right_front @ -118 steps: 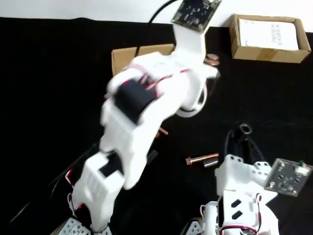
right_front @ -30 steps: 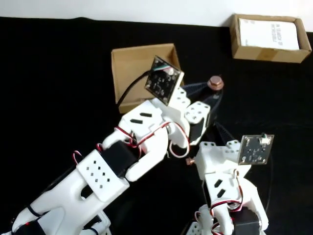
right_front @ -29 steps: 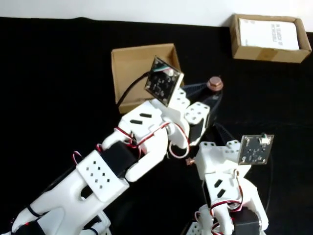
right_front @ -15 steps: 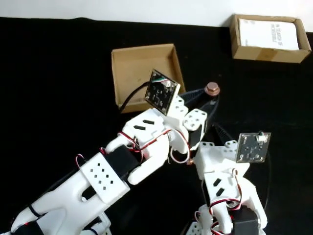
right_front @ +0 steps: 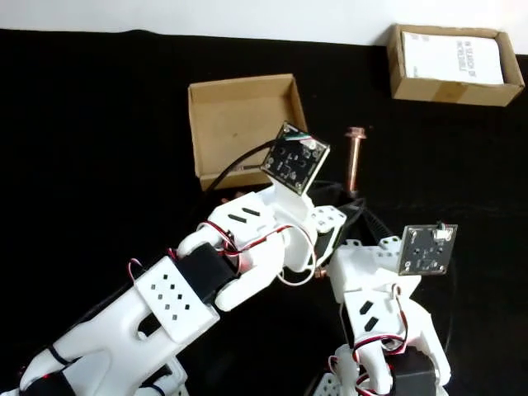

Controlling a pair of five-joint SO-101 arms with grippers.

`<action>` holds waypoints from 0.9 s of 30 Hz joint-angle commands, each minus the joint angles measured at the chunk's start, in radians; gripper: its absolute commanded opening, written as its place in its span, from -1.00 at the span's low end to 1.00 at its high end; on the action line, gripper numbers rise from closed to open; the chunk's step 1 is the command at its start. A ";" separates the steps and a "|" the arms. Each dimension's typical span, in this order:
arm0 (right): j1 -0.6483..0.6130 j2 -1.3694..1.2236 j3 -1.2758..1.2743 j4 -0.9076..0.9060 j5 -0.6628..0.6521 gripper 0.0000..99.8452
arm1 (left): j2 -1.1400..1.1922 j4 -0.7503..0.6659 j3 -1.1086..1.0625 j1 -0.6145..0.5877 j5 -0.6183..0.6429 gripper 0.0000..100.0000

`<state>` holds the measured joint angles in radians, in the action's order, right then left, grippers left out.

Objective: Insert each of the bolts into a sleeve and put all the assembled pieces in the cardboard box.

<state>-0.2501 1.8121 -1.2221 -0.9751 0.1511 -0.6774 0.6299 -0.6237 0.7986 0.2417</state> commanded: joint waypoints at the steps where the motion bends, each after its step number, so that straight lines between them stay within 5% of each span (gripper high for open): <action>1: -0.004 0.005 0.007 0.028 0.003 -0.99 | -0.005 0.005 0.035 0.015 -0.008 -0.73; 18: 0.002 0.001 0.005 0.111 0.002 -0.99 | -0.079 0.008 0.030 0.012 -0.012 -0.73; 27: 0.025 -0.002 0.004 0.203 -0.054 -0.99 | -0.225 0.140 0.036 0.012 -0.014 -0.73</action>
<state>-0.2501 1.8121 -1.2221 -0.8431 0.1235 -0.8462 0.7373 -0.6237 0.7986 0.2355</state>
